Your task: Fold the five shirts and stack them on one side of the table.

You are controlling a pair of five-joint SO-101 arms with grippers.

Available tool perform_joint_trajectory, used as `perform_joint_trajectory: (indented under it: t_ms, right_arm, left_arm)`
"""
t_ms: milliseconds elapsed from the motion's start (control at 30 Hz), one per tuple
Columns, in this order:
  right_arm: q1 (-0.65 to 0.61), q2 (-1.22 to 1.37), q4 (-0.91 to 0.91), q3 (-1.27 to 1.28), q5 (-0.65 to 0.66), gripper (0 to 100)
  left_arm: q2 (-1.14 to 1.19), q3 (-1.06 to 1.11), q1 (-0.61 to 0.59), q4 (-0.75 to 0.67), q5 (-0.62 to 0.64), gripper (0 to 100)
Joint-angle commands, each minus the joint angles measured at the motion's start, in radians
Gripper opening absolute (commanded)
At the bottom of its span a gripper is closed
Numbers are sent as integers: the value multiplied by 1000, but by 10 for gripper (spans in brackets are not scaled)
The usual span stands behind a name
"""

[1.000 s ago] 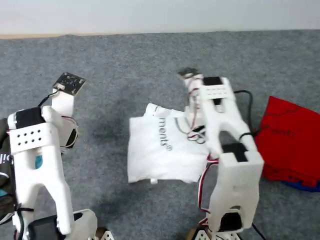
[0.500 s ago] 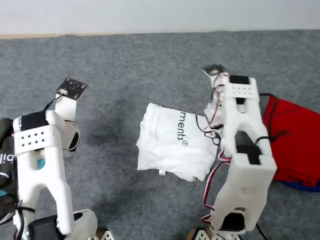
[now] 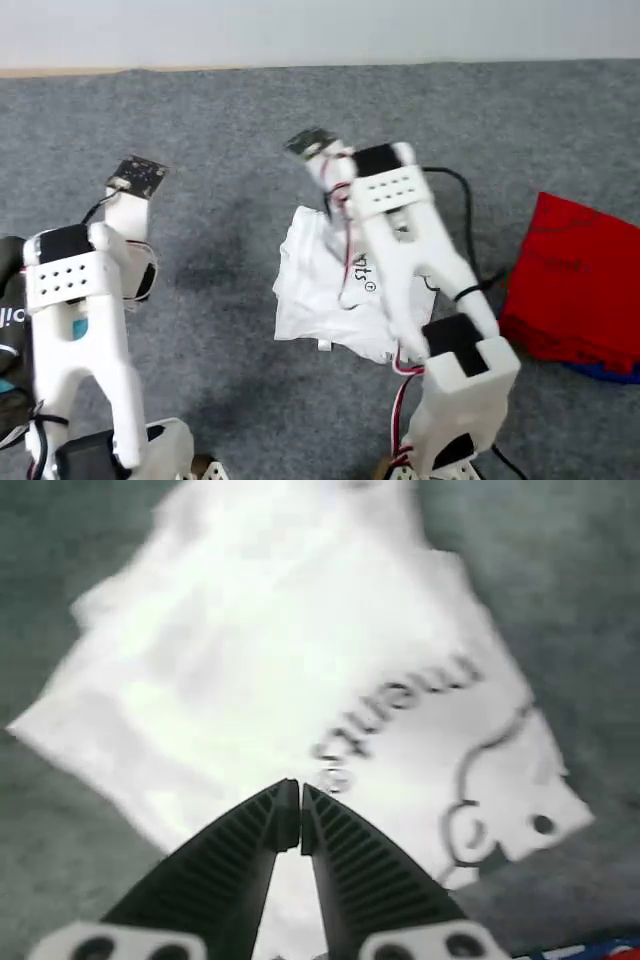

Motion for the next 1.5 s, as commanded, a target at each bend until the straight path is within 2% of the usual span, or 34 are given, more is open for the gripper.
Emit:
perform_joint_trajectory:
  t_ms: [0, 300, 400, 500, 733, 1000, 1233, 1467]
  right_arm:
    - [-74, -1, 28, -44, 6, 11]
    - [-260, 222, -8, -51, 5, 11]
    - [-282, 262, -61, -51, 5, 11]
    - [-266, 263, -84, -94, 8, 11]
    - [-180, 251, -18, -371, 11, 15]
    - [-110, 426, -168, -454, 12, 15]
    - [-168, 398, 45, -454, 11, 11]
    - [-176, 292, 185, -454, 11, 10]
  left_arm:
    - [-35, -8, -43, -46, 38, 6]
    - [-34, -4, -115, -64, 69, 6]
    - [-34, -4, -132, -64, 69, 6]
    - [-34, -2, -133, -61, 69, 6]
    - [-34, 22, -130, -64, 80, 6]
    - [-38, 51, -132, -74, 103, 6]
    - [-40, 45, -132, -78, 100, 6]
    - [-37, 44, -130, -78, 100, 6]
